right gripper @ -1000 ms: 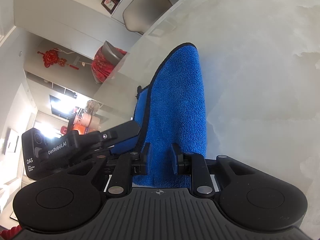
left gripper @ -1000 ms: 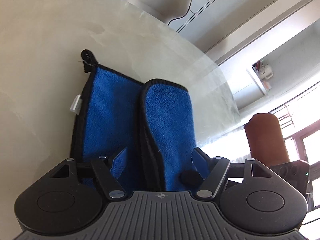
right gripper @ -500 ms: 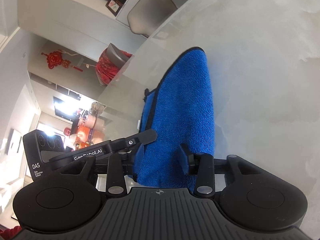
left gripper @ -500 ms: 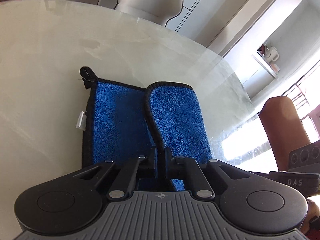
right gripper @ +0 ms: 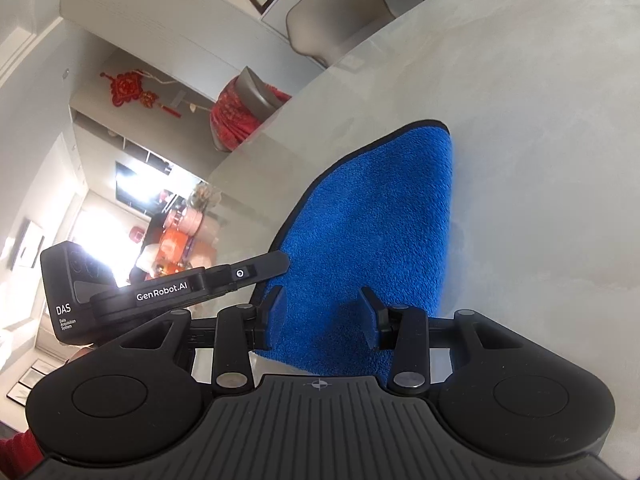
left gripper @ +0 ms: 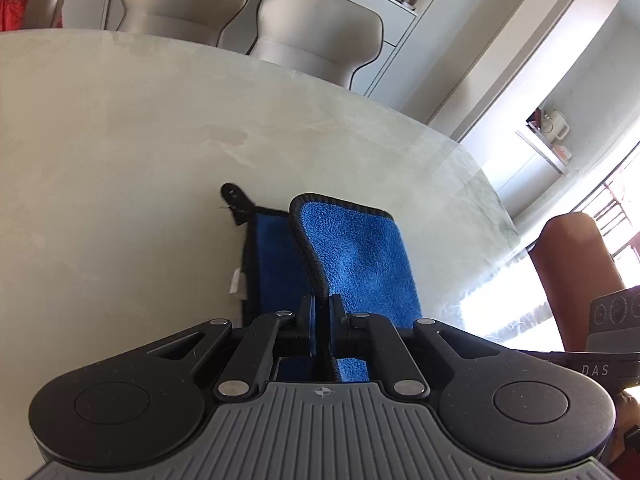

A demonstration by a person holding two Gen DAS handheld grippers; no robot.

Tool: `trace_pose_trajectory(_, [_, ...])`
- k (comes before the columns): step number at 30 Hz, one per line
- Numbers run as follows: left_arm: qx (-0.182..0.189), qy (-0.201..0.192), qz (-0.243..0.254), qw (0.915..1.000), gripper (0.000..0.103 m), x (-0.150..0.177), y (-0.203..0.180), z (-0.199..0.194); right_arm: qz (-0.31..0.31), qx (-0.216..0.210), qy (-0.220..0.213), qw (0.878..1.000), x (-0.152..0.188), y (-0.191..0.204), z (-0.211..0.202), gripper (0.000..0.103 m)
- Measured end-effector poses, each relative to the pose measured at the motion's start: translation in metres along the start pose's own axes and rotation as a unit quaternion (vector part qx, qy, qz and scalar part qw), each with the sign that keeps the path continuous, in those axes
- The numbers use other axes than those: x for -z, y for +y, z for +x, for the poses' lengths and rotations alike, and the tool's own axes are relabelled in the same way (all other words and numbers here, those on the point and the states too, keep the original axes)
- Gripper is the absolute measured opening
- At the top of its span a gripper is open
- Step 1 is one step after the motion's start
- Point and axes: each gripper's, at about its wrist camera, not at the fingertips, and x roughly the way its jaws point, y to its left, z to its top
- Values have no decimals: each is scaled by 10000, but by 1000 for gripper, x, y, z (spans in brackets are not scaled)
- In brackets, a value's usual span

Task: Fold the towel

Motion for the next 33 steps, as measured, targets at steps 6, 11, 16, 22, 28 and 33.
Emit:
trace_pose_trajectory(6, [-147,134,74,9998,5,6,7,8,57,61,112,9999,5,-4,5,41])
trace_pose_trajectory(11, [-165,94,175,9997,5,0,7,6,57,45,98,9999,6,-4,2,42])
trace_pose_trajectory(16, [-189,195,201,9994,5,1,13,7,54,23,124,9999,10,-3,2,44])
trace_pose_trajectory(22, [-239,261,180,9992,6,8,16,9,-263,374,-383,9982,18,7,-12,46])
trace_pose_trajectory(28, [-250,303,136,9991,10,13,21,13,-2339,2130,-1151,9416,63,43,-39,77])
trace_pose_trajectory(33, [-253,363,220,9988,14,11,20,16,-3024,3032,-759,9005,105,48,-21,76])
